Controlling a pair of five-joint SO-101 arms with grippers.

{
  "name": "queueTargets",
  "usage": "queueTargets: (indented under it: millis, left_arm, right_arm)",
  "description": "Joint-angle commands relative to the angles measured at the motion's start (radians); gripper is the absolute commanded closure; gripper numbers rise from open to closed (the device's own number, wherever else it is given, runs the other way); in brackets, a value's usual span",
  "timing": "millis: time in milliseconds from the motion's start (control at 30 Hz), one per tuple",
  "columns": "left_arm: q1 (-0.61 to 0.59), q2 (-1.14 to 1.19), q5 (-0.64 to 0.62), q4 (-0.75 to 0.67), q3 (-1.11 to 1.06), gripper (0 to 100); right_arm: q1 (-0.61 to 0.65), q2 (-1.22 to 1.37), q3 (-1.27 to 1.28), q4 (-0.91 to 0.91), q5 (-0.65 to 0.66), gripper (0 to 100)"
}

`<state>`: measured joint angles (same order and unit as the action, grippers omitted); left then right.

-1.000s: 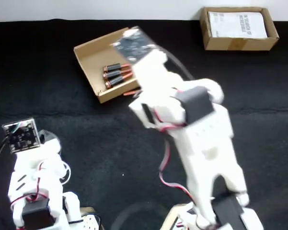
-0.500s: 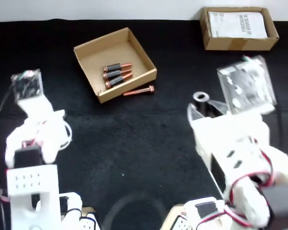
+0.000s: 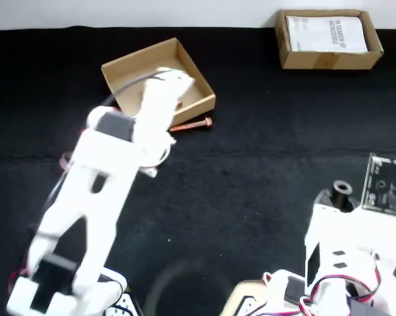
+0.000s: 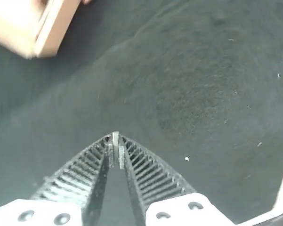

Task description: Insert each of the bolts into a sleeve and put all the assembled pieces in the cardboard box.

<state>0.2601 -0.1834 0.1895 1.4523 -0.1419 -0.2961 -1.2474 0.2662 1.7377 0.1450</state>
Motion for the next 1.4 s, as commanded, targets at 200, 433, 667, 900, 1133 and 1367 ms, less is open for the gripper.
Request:
queueTargets:
  millis: [200,433,667,900,1133,1367]
  left_arm:
    - [0.068,0.375,0.419,-0.014,0.351,99]
    - [0.067,0.694,0.624,-0.038,0.624,99]
    - [0.065,1.001,0.692,-0.012,0.981,99]
    - [0.051,1.230,0.715,0.044,1.305,88]
    - [0.030,1.346,0.727,0.037,1.469,87]
    - [0.012,1.414,0.807,-0.049,1.480,87]
  right_arm:
    - [-0.367,-0.332,0.464,-0.225,0.147,99.1]
    - [-0.475,-0.576,0.748,-0.314,0.241,99.1]
    - [-0.490,-0.573,0.825,-0.371,0.253,99.1]
    - [-0.490,-0.576,0.869,-0.447,0.258,99.1]
    - [-0.492,-0.576,0.868,-0.444,0.258,99.1]
    - [-0.492,-0.576,0.869,-0.441,0.316,99.1]
